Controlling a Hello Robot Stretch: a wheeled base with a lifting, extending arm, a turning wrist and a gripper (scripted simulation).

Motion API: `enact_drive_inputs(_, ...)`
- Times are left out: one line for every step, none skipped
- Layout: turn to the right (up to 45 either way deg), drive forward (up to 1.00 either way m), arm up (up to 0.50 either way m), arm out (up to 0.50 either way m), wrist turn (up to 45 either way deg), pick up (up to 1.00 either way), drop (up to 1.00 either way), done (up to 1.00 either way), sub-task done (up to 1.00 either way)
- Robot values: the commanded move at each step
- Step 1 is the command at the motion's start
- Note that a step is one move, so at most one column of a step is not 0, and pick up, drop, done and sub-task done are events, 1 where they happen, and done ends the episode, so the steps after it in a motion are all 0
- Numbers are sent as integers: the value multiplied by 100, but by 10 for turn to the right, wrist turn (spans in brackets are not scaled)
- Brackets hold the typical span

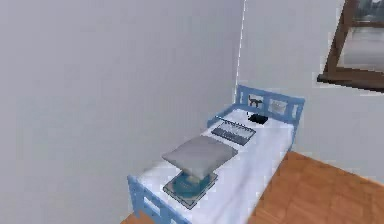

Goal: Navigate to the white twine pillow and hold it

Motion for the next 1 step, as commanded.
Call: enact_drive_inputs(360, 0, 0, 0, 0, 0, 0, 0, 0)
